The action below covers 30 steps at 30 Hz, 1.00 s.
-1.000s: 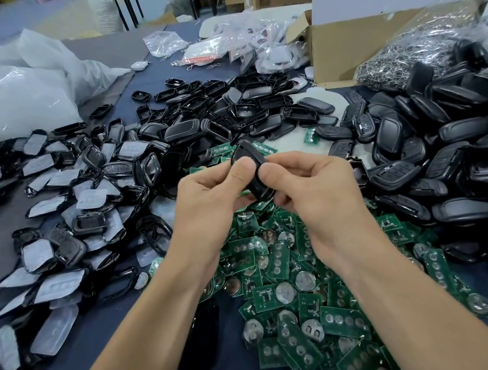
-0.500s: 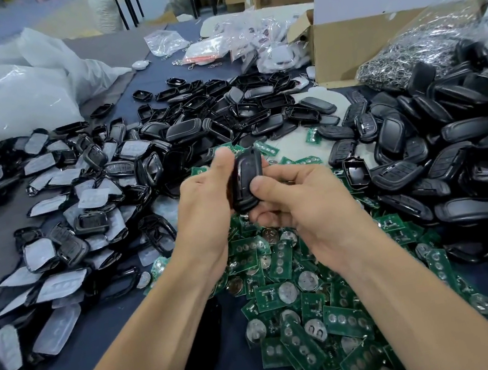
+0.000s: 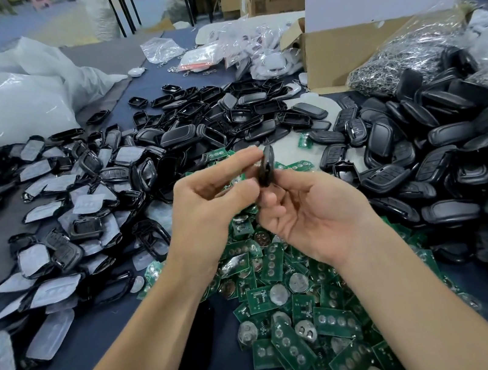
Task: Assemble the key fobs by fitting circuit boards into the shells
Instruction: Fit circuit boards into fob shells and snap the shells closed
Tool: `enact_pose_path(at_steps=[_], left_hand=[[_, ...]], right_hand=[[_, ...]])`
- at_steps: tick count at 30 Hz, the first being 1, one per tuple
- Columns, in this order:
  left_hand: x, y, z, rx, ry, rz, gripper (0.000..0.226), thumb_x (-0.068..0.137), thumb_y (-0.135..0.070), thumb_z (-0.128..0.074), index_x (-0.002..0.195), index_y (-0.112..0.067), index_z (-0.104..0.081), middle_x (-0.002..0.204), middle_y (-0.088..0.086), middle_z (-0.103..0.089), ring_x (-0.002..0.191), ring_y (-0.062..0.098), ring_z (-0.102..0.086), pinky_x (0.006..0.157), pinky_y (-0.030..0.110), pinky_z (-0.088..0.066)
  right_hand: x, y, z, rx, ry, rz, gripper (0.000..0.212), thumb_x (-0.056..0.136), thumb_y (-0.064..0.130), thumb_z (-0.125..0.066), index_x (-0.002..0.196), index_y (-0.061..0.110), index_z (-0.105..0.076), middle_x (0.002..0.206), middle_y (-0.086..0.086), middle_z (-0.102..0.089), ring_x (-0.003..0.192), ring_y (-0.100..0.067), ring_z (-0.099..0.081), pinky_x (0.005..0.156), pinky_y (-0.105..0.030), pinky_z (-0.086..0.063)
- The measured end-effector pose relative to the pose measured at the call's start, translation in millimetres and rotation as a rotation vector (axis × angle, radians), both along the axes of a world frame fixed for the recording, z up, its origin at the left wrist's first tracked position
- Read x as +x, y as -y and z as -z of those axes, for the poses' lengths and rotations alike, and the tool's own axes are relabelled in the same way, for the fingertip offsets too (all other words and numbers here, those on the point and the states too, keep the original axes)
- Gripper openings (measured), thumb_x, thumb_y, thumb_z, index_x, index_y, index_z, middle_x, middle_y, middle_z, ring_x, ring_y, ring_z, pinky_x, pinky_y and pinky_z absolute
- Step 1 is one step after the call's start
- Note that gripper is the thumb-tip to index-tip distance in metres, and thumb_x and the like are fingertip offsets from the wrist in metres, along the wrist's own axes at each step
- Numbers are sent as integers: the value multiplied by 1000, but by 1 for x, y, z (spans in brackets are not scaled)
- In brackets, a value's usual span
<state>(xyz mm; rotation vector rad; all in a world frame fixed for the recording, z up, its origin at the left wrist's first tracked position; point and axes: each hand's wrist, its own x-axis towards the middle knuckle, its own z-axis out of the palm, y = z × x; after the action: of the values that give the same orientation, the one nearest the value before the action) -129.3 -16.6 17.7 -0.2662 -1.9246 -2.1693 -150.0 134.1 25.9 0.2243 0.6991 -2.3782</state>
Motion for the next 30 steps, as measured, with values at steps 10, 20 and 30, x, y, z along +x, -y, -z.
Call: enact_pose_path(at_steps=[10, 20, 30], left_hand=[[-6, 5, 5, -148, 179, -374, 14, 82, -42, -74, 89, -51, -81, 95, -14, -81, 93, -1, -72, 86, 18, -54], [-13, 27, 9, -417, 267, -610, 19, 95, -28, -70, 92, -44, -80, 58, -4, -71, 35, 6, -41, 33, 17, -32], [-21, 37, 13, -688, 263, -646, 26, 95, -21, -68, 106, -42, -80, 94, -4, -80, 32, 4, -45, 36, 11, -32]], right_hand=[[-24, -66, -9, -184, -262, 257, 50, 99, 47, -52, 114, 8, -79, 124, -5, -71, 107, -18, -67, 93, -27, -52], [-26, -17, -2, 1124, -659, 293, 18, 90, 18, -73, 94, 32, -83, 104, 16, -78, 97, 3, -69, 90, -26, -50], [-131, 12, 5, 1922, -1074, -142, 66, 95, -6, -49, 154, 24, -47, 150, -9, -54, 123, -31, -58, 93, -40, -51]])
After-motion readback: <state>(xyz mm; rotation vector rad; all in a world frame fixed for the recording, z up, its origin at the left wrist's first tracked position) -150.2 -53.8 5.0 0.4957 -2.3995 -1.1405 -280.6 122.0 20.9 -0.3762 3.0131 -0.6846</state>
